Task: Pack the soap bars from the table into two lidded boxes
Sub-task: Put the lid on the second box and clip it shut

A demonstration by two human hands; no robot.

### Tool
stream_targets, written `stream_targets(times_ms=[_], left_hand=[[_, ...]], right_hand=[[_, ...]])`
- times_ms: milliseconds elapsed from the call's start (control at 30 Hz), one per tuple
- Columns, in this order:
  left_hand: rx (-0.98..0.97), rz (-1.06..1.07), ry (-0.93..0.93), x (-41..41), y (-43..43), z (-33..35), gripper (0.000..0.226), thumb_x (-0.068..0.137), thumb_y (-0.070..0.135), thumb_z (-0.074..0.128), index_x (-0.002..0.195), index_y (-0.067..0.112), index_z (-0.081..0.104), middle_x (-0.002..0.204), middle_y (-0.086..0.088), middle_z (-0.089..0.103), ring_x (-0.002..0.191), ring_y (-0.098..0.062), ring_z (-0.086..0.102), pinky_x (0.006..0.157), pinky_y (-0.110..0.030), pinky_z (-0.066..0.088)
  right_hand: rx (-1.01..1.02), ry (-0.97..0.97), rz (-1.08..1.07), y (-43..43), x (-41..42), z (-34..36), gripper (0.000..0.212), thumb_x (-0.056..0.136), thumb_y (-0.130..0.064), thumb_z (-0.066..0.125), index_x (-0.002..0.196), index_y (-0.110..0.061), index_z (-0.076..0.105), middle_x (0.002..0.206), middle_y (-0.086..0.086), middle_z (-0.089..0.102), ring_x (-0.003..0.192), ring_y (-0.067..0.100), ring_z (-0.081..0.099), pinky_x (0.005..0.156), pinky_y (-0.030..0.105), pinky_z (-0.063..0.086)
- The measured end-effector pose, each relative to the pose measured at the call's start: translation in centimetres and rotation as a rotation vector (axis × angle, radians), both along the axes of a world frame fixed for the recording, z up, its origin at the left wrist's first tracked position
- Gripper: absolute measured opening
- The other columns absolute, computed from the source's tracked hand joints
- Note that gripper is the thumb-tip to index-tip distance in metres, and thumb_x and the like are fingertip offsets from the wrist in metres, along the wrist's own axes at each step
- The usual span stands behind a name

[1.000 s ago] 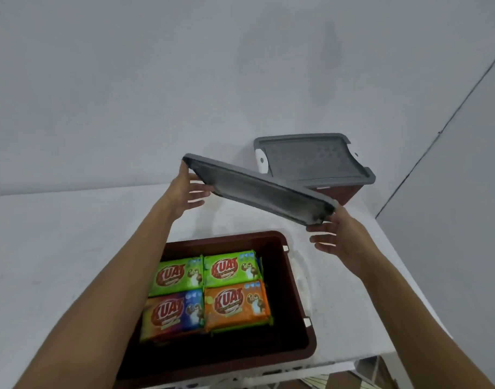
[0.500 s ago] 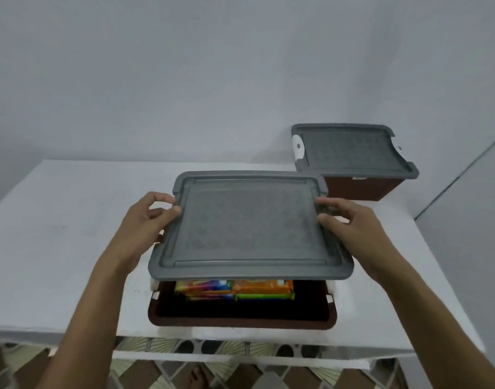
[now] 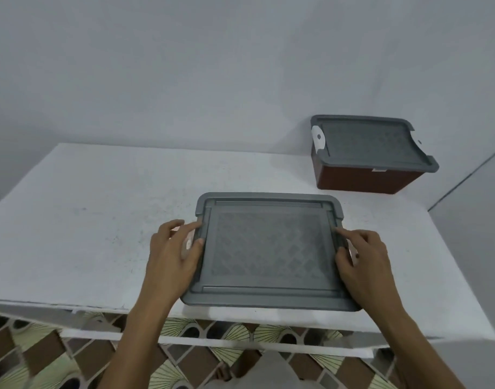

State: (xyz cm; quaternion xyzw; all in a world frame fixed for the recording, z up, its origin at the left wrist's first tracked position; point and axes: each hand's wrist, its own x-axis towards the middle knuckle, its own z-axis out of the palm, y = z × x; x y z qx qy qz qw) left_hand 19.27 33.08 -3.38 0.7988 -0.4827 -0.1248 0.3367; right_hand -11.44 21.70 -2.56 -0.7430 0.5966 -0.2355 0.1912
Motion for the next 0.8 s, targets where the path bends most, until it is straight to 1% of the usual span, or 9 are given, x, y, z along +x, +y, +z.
stream_targets(times_ms=[67,167,233,300,333,433,500,633,800], left_hand=[[-0.013,0.037,0.098,-0.1,0.3,-0.1,0.041,0.092,0.044,0.057,0.133,0.036,0.051,0.14,0.001,0.042,0.125,-0.018,0.041,0.095,-0.032,0.037],[0.057,0.15,0.372,0.0,0.2,-0.3,0.063,0.086,0.053,0.061,0.141,0.027,0.043,0.135,0.0,0.053,0.112,-0.018,0.055,0.093,-0.037,0.047],[0.095,0.142,0.491,-0.1,0.1,-0.2,0.063,0.079,0.065,0.059,0.128,0.025,0.057,0.12,0.0,0.066,0.103,-0.019,0.064,0.091,-0.043,0.052],[0.052,0.12,0.529,-0.3,0.2,-0.1,0.043,0.082,0.059,0.06,0.107,0.025,0.068,0.098,0.003,0.072,0.09,-0.017,0.068,0.085,-0.048,0.056],[0.033,0.113,0.531,-0.3,0.3,0.0,0.034,0.085,0.052,0.061,0.103,0.025,0.069,0.094,0.003,0.073,0.087,-0.016,0.069,0.083,-0.048,0.056],[0.016,0.083,0.533,-0.1,0.5,-0.1,0.028,0.089,0.043,0.061,0.109,0.024,0.068,0.096,0.004,0.072,0.088,-0.015,0.069,0.083,-0.045,0.057],[0.011,0.051,0.454,-0.2,0.6,0.0,0.028,0.092,0.041,0.058,0.115,0.027,0.065,0.097,0.007,0.071,0.089,-0.013,0.068,0.082,-0.039,0.056],[0.02,0.003,0.112,-0.6,0.8,0.4,0.05,0.096,0.039,0.05,0.143,0.022,0.045,0.109,0.002,0.067,0.099,-0.016,0.061,0.081,-0.024,0.043],[0.128,-0.123,-0.073,-1.0,1.2,1.1,0.071,0.091,0.059,0.038,0.153,0.029,0.018,0.082,0.002,0.063,0.069,-0.003,0.054,0.065,-0.026,0.045]], right_hand=[[0.012,-0.006,-0.017,0.7,-0.3,-0.4,0.038,0.093,-0.015,0.058,0.13,-0.022,0.059,0.133,0.011,0.048,0.118,0.028,0.045,0.094,0.029,0.034],[0.09,-0.131,-0.014,0.9,-0.5,-0.5,0.038,0.097,-0.02,0.052,0.132,-0.032,0.053,0.139,0.005,0.047,0.124,0.023,0.044,0.1,0.035,0.038],[0.169,-0.245,-0.038,0.9,-0.4,-0.5,0.041,0.099,-0.024,0.049,0.138,-0.035,0.045,0.137,-0.004,0.047,0.121,0.019,0.046,0.1,0.037,0.04],[0.336,-0.412,-0.124,1.0,-0.1,-0.3,0.047,0.1,-0.031,0.048,0.144,-0.033,0.035,0.129,-0.006,0.047,0.113,0.019,0.051,0.091,0.035,0.046],[0.409,-0.474,-0.167,1.1,0.0,-0.4,0.044,0.099,-0.033,0.048,0.142,-0.029,0.039,0.125,-0.004,0.051,0.107,0.02,0.056,0.083,0.031,0.049],[0.479,-0.588,-0.225,1.5,0.3,-0.6,0.021,0.098,-0.031,0.05,0.11,-0.018,0.06,0.109,0.011,0.065,0.089,0.025,0.063,0.065,0.03,0.05],[0.42,-0.626,-0.215,1.7,0.3,-0.6,0.018,0.098,-0.028,0.053,0.108,-0.017,0.062,0.104,0.011,0.066,0.091,0.025,0.064,0.063,0.028,0.05],[0.283,-0.602,-0.135,2.4,0.2,-0.4,0.032,0.098,-0.027,0.053,0.13,-0.024,0.058,0.108,0.0,0.068,0.094,0.014,0.066,0.064,0.018,0.053],[0.218,-0.374,-0.044,2.5,0.0,-0.2,0.053,0.099,-0.03,0.048,0.15,-0.023,0.033,0.128,-0.008,0.051,0.111,0.01,0.052,0.093,0.024,0.042]])
